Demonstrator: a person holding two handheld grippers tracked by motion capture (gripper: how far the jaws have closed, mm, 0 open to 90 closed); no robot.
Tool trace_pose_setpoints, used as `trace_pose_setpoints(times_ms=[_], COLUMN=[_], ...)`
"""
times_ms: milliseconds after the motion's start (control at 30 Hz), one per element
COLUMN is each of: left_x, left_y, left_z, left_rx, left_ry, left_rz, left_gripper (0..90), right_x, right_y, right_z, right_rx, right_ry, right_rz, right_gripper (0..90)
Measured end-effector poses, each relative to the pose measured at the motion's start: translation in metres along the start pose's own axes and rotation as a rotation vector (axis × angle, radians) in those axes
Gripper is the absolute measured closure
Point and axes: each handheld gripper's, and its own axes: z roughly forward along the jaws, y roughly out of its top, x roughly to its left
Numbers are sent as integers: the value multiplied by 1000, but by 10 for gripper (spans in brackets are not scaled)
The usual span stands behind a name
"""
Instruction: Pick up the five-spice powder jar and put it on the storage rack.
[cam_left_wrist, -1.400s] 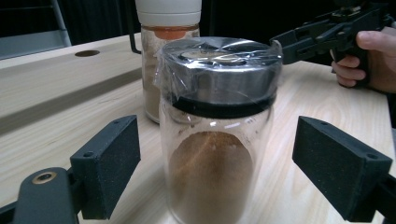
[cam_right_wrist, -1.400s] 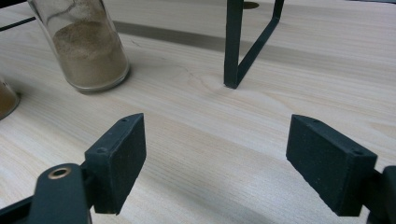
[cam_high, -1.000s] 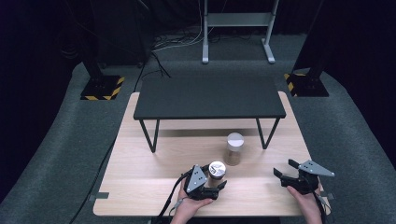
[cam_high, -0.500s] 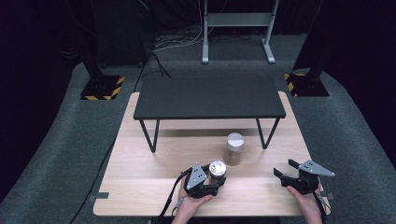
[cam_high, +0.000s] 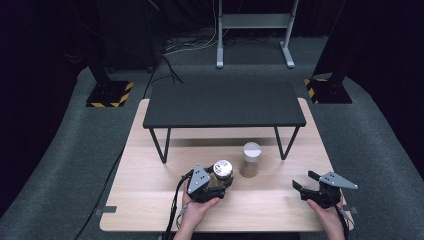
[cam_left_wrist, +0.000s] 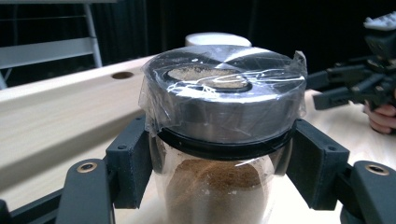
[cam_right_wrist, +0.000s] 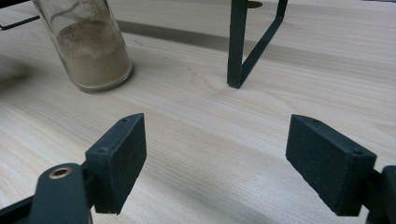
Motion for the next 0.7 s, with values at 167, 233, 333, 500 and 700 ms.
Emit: trace_pose_setpoints(times_ms=[167,233,333,500,700], left_x=[6,7,10,16,23], left_y=[15,18,27,46,63], left_z=[-8,-9,-14,-21,-27], left_rx=[-15,-19,-23,-28,-43], left_ry=[36,42,61,103,118], left_rz=[3,2,1,-17,-15], left_gripper=[313,313,313,313,313], right_x=[0,0,0,-1,-1], right_y=[0,0,0,0,1], right_z=[0,0,1,1,1], right_rx=[1,2,3,5,6], right_ry=[1,2,3,7,7], right_rz=[0,-2,-1,-1,0], right_gripper=[186,186,188,189,189])
